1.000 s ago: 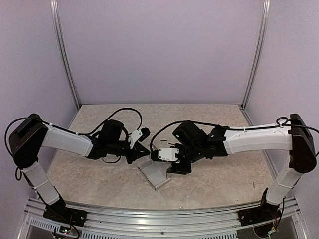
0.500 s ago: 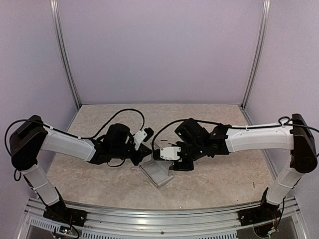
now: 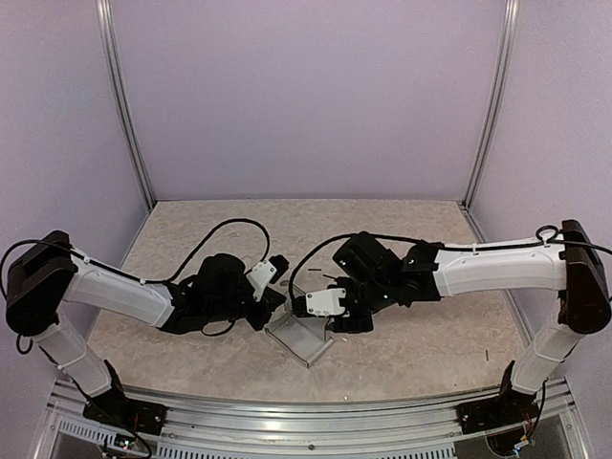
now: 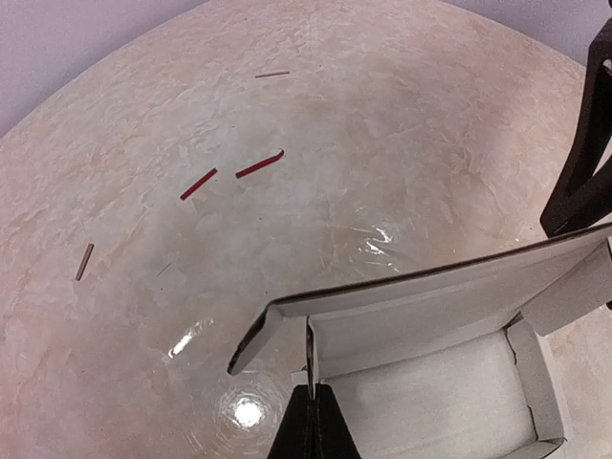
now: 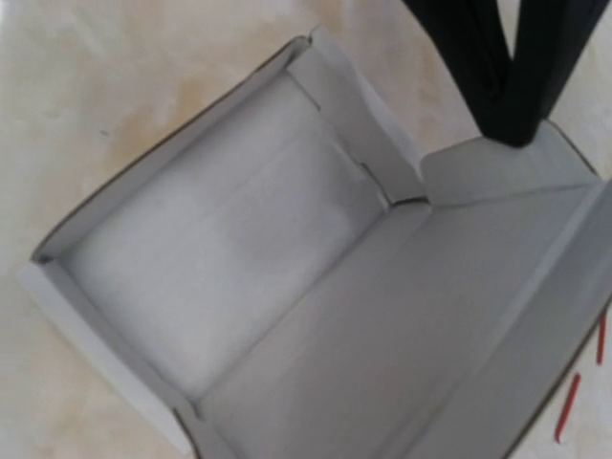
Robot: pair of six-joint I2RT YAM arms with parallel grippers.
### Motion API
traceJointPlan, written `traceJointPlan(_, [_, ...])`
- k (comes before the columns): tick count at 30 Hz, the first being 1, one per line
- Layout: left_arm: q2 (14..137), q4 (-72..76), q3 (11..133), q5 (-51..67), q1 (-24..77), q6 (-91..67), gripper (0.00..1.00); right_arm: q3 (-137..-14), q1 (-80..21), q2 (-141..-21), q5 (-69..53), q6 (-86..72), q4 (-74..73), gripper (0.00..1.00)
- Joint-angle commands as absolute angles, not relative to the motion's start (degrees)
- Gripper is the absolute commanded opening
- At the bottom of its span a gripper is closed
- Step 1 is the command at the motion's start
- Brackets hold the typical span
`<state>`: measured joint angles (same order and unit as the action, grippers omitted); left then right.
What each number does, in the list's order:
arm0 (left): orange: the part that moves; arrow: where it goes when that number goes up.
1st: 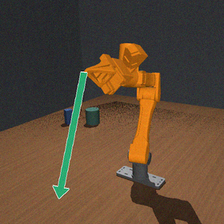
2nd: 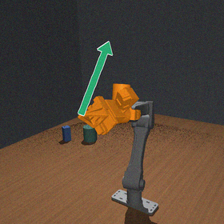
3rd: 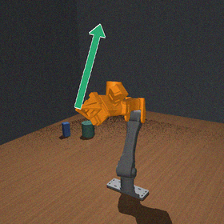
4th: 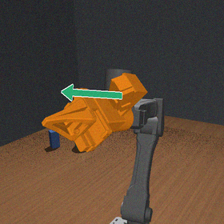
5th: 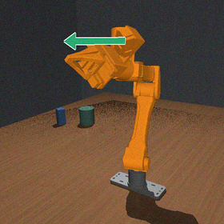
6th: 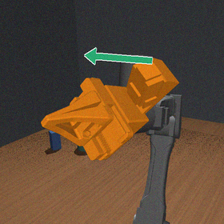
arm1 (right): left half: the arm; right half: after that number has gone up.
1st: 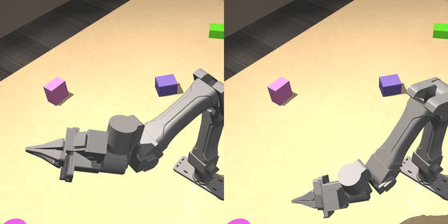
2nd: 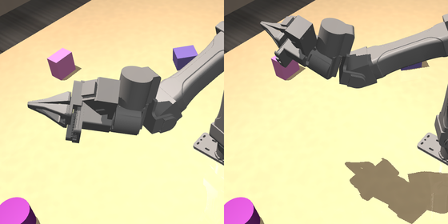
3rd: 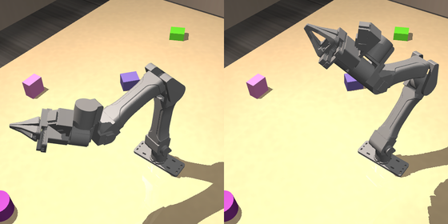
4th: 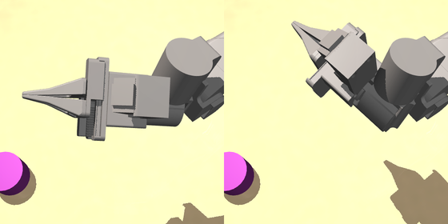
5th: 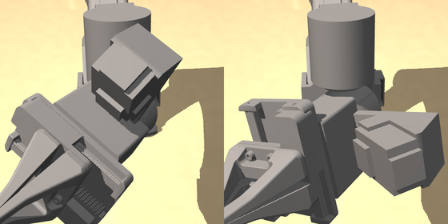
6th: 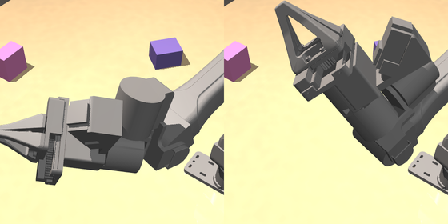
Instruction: Fold the paper box
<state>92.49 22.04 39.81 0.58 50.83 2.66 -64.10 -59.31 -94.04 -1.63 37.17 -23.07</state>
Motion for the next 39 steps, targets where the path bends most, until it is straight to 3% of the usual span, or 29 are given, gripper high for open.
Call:
traceJointPlan(1, [89.61, 24.09, 34.39, -3.18, 52.83, 0.45, 0.0, -64.13, -61.93, -92.58, -0.44, 38.74, -23.0, 0.47])
traceJointPlan(15, [86.84, 33.3, 23.59, -15.22, 60.17, -2.35, 0.0, -64.15, -69.84, -96.5, 11.88, 42.52, -20.78, 0.47])
traceJointPlan(22, [87.05, 32.84, 22.12, -20.78, 63.67, -3.69, 0.0, -64.72, -71.08, -97.24, 12.4, 42.31, -20.98, 0.46])
traceJointPlan(31, [84.53, 24.18, 29.95, -21.13, 64.09, -3.17, 0.0, -66.91, -71.12, -98.24, 15.15, 42.28, -20.6, 0.45])
traceJointPlan(39, [89.4, 17.09, 36.25, -17.21, 64.6, -9.94, 0.0, -65.88, -71.14, -98.01, 14.93, 41.58, -20.27, 0.45])
